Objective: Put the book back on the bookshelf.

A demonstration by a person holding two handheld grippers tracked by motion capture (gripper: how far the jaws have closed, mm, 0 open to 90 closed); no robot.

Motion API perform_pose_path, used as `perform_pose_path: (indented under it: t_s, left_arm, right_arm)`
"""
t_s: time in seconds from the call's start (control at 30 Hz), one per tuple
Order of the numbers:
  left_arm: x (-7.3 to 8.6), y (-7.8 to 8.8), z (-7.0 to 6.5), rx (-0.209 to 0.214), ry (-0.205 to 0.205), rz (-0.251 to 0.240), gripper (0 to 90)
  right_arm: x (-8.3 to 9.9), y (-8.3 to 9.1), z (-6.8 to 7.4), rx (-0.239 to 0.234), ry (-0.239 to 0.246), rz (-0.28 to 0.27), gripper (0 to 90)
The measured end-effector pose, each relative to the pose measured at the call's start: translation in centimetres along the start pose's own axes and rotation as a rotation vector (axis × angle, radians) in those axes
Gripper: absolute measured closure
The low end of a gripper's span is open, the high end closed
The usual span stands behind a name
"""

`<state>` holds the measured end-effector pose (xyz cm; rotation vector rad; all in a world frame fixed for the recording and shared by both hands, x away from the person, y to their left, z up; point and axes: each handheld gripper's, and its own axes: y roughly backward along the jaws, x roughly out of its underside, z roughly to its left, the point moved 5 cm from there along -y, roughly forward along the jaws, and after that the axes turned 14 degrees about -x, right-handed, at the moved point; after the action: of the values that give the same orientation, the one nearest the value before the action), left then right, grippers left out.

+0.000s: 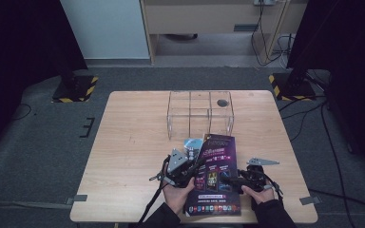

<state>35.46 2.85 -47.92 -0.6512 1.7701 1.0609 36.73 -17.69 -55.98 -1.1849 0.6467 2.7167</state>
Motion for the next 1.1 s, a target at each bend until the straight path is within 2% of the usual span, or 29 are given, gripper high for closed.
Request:
perform_pose_path:
  t_s: [0.13, 0.27, 0.4, 0.43, 0.57, 0.77, 1.1]
  left_arm:
    - [0.0, 0.0, -0.1, 0.001, -0.002, 0.000, 84.0]
    - [0.0, 0.0, 0.0, 0.001, 0.001, -0.004, 84.0]
    - [-0.2, 0.2, 0.3, 0.000, 0.008, -0.013, 83.9]
    - [-0.2, 0.2, 0.4, -0.003, 0.009, -0.014, 83.9]
    - [-0.2, 0.2, 0.8, -0.011, 0.014, -0.013, 83.9]
    - [-0.1, 0.2, 1.4, -0.020, 0.022, -0.002, 83.8]
    - [0.2, 0.1, 3.2, -0.067, 0.024, 0.046, 81.2]
  right_arm:
    - [0.1, -0.1, -0.1, -0.021, -0.048, 0.013, 36.0]
    - [0.0, 0.2, -0.2, -0.024, -0.070, 0.019, 43.1]
    - [-0.6, 0.9, 0.3, -0.035, -0.097, -0.003, 59.6]
    - [-0.6, 0.9, 0.3, -0.035, -0.097, -0.003, 59.6]
    - [-0.9, 1.2, 1.0, -0.066, -0.096, -0.024, 72.1]
    - [-1.1, 1.4, 1.5, -0.080, -0.094, -0.018, 74.7]
    - [-1.8, 1.8, 2.6, -0.095, -0.064, -0.065, 81.4]
